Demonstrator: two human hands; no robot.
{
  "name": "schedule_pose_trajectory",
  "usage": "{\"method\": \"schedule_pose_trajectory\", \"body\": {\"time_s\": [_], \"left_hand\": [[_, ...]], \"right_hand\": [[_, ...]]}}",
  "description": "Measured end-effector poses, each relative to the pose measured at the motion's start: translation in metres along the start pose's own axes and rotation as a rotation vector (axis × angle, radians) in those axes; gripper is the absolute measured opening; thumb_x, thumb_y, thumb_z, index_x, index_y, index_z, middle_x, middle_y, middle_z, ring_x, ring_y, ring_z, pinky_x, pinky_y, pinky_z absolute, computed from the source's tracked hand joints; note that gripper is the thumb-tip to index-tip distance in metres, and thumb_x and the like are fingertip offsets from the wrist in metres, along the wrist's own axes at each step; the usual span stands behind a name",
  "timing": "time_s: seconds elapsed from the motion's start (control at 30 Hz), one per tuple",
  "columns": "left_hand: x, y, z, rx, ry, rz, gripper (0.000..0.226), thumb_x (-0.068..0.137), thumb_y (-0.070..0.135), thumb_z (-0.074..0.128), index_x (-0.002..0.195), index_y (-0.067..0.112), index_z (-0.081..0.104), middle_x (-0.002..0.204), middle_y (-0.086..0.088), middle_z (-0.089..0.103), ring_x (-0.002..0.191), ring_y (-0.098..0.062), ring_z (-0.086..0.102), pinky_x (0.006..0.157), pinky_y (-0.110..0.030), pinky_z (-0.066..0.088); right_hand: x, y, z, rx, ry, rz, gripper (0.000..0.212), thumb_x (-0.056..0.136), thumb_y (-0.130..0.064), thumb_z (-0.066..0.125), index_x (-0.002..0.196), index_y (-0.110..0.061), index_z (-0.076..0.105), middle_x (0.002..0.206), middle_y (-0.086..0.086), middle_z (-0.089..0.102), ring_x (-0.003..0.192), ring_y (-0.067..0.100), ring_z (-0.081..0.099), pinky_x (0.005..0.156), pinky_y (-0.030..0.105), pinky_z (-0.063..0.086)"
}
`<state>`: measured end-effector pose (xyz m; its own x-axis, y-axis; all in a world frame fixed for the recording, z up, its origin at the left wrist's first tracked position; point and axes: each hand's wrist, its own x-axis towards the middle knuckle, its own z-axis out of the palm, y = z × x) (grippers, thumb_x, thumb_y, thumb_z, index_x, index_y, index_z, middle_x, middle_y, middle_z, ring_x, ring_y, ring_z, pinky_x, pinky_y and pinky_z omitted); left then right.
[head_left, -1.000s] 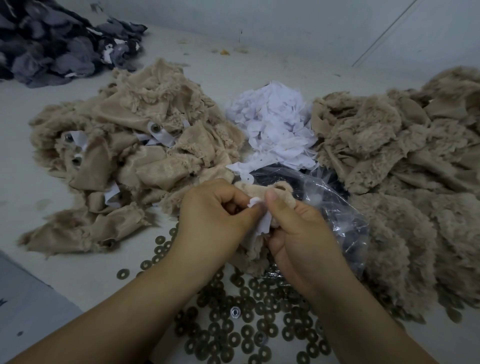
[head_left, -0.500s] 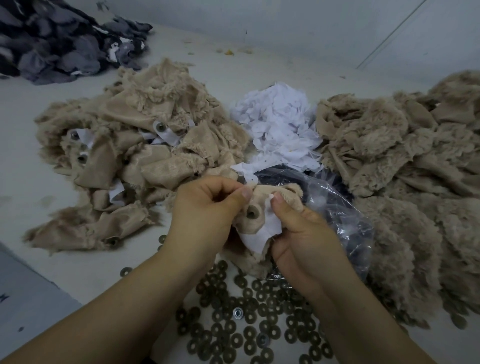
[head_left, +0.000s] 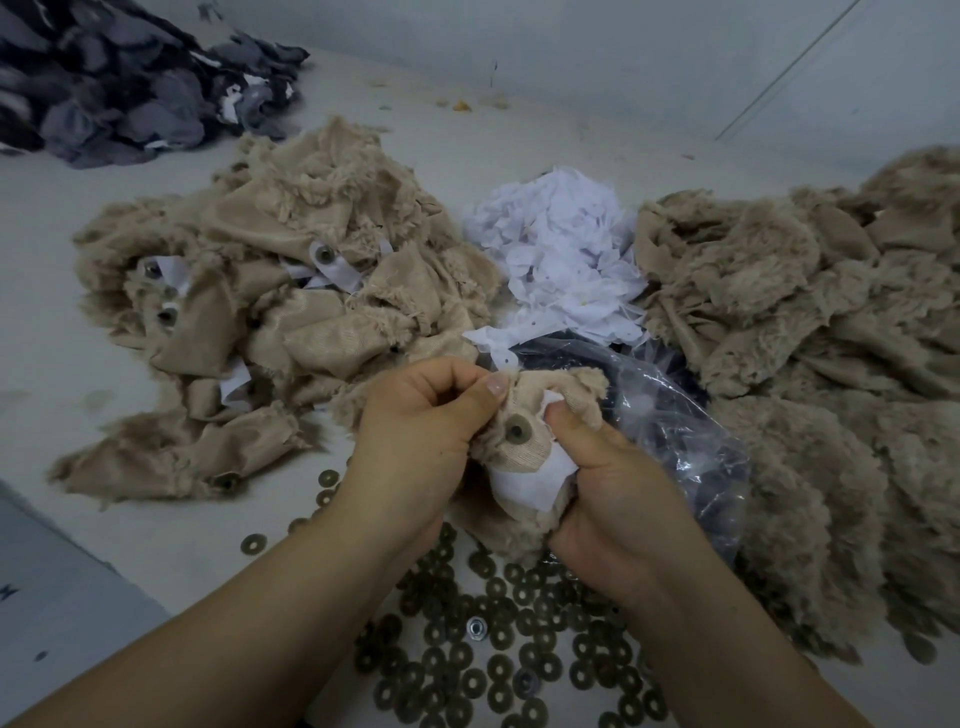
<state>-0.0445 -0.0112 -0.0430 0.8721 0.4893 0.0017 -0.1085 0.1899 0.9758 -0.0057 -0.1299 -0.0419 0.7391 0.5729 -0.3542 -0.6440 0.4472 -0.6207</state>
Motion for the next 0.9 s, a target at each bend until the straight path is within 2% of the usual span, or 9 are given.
{"method": "schedule_pose_trajectory", "body": {"time_s": [0.13,0.2,0.37,0.47,0.53,0.6,0.67,0.77,0.9], "left_hand": [[-0.0034,-0.0002,0.0021,-0.030,0.003,-0.008,0.031,0.091,0.004,0.062,0.063,0.015,0.069,0.069,-0.015,0.060,0.068,-0.025,0.053,0.069,-0.037,0.049],[-0.0042,-0.0004,0.0028,-0.046,0.005,-0.013,0.032,0.091,0.003,0.061,0.063,0.015,0.068,0.067,-0.014,0.059,0.068,-0.025,0.052,0.068,-0.035,0.049],[-0.0035,-0.0024,0.0004,-0.025,0.003,0.032,0.027,0.088,0.006,0.066,0.064,0.017,0.069,0.064,-0.005,0.063,0.061,-0.015,0.057,0.060,-0.024,0.051],[-0.0037,-0.0028,0.0002,0.082,-0.001,0.087,0.020,0.081,0.021,0.076,0.067,0.010,0.067,0.065,-0.010,0.066,0.060,-0.018,0.058,0.057,-0.026,0.052],[-0.0032,-0.0040,0.0004,0.121,0.010,0.094,0.022,0.085,0.018,0.075,0.068,0.006,0.067,0.067,-0.017,0.068,0.059,-0.021,0.058,0.057,-0.030,0.051],[-0.0030,-0.0053,0.0002,0.075,0.033,0.071,0.025,0.090,0.011,0.067,0.065,0.007,0.069,0.067,-0.018,0.066,0.063,-0.022,0.059,0.061,-0.031,0.052],[-0.0043,-0.0056,0.0012,-0.051,0.044,0.042,0.026,0.088,0.007,0.065,0.064,0.013,0.072,0.067,-0.010,0.067,0.065,-0.018,0.061,0.064,-0.028,0.055],[-0.0080,-0.0061,0.0043,-0.250,0.023,0.021,0.015,0.080,0.016,0.065,0.069,0.009,0.073,0.072,-0.012,0.069,0.068,-0.021,0.065,0.067,-0.028,0.057],[-0.0100,-0.0065,0.0069,-0.256,0.017,0.045,0.014,0.080,0.015,0.064,0.072,0.008,0.074,0.070,-0.009,0.070,0.066,-0.016,0.066,0.064,-0.023,0.055]], "right_hand": [[-0.0001,0.0003,-0.0015,-0.033,-0.007,0.001,0.035,0.089,-0.017,0.053,0.117,0.001,0.067,0.115,0.022,0.071,0.106,0.032,0.070,0.089,0.040,0.058],[-0.0001,0.0003,-0.0021,-0.065,-0.015,-0.009,0.032,0.092,-0.015,0.052,0.114,0.000,0.068,0.115,0.021,0.072,0.105,0.031,0.070,0.090,0.040,0.058],[0.0001,-0.0015,-0.0020,-0.061,-0.025,-0.036,0.037,0.082,-0.018,0.056,0.111,0.000,0.069,0.113,0.021,0.072,0.097,0.028,0.073,0.087,0.037,0.059],[0.0001,-0.0010,-0.0029,-0.060,-0.037,-0.028,0.032,0.088,-0.016,0.054,0.109,0.001,0.071,0.114,0.023,0.071,0.099,0.029,0.071,0.091,0.039,0.058],[0.0000,-0.0010,-0.0030,-0.057,-0.040,-0.022,0.032,0.087,-0.016,0.055,0.108,0.001,0.072,0.115,0.023,0.071,0.101,0.030,0.071,0.092,0.040,0.057],[0.0004,-0.0014,-0.0028,-0.054,-0.029,-0.015,0.035,0.083,-0.017,0.057,0.110,0.001,0.071,0.115,0.023,0.071,0.106,0.032,0.069,0.093,0.040,0.056],[0.0006,-0.0014,-0.0020,-0.030,-0.036,-0.007,0.039,0.083,-0.017,0.057,0.115,0.001,0.068,0.116,0.022,0.071,0.108,0.032,0.069,0.092,0.040,0.056],[0.0007,-0.0006,-0.0008,0.028,-0.059,0.002,0.041,0.085,-0.017,0.054,0.121,0.001,0.065,0.119,0.020,0.070,0.101,0.027,0.072,0.087,0.036,0.059],[0.0034,-0.0012,-0.0036,0.044,-0.055,0.012,0.042,0.086,-0.019,0.055,0.122,0.000,0.065,0.120,0.019,0.070,0.105,0.027,0.071,0.091,0.037,0.058]]}}
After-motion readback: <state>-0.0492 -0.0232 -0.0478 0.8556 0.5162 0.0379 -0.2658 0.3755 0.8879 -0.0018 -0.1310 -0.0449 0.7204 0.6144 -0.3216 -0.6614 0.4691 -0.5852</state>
